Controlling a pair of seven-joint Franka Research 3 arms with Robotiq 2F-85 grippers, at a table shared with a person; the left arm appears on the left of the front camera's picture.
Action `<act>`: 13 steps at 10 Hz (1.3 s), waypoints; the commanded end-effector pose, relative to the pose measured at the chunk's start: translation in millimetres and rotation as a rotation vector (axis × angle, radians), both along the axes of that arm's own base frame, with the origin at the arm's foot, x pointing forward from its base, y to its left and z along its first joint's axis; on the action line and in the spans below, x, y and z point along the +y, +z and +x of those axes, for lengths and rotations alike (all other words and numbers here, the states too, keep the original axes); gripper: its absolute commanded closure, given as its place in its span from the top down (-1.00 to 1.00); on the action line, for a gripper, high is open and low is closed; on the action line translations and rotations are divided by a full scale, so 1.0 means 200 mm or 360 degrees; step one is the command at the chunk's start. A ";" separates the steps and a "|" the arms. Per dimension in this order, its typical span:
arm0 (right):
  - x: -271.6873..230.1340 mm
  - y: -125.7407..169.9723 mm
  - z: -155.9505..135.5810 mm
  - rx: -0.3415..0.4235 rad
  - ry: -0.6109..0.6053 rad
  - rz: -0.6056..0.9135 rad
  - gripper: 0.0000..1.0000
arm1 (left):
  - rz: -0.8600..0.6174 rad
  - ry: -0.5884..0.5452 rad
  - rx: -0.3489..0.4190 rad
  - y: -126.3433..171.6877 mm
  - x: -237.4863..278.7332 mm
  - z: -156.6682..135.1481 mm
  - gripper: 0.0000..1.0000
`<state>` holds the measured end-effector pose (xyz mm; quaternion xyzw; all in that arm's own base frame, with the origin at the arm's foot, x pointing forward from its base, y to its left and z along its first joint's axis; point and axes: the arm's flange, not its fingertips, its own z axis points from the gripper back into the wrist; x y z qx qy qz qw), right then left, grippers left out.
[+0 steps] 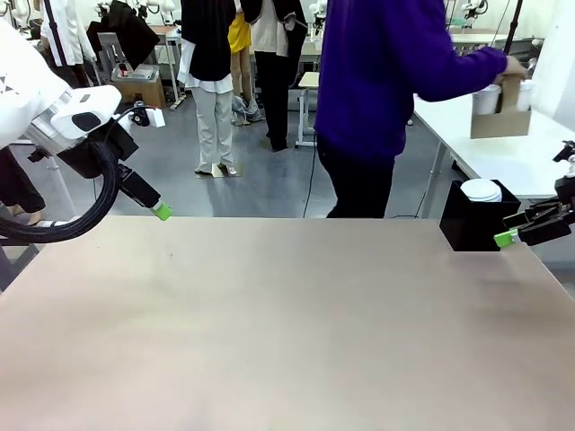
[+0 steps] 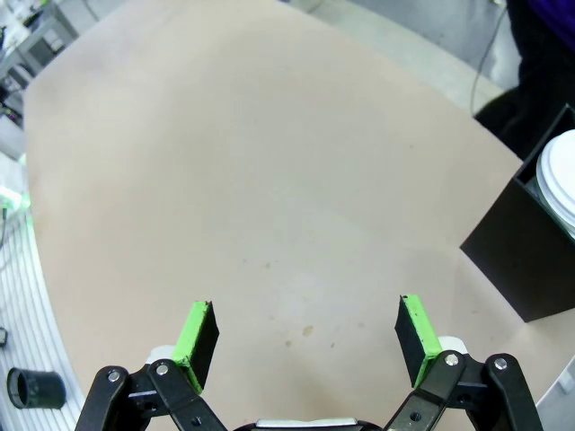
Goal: Pour a drink into a cup and package it in a carrier.
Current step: Insert the held 600 ml Paper Cup into the Cup Carrier.
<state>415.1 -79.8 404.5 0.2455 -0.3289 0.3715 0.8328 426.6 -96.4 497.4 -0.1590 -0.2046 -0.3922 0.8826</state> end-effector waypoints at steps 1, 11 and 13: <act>-0.01 0.01 -0.01 -0.0009 0.0019 0.0000 1.00 | 0.0020 0.0003 0.0001 0.00 0.01 0.00 1.00; -0.01 0.01 -0.01 -0.0009 0.0019 0.0000 1.00 | 0.0020 0.0003 0.0001 0.00 0.01 0.00 1.00; -0.01 0.01 -0.01 -0.0009 0.0019 0.0000 1.00 | 0.0020 0.0003 0.0001 0.00 0.01 0.00 1.00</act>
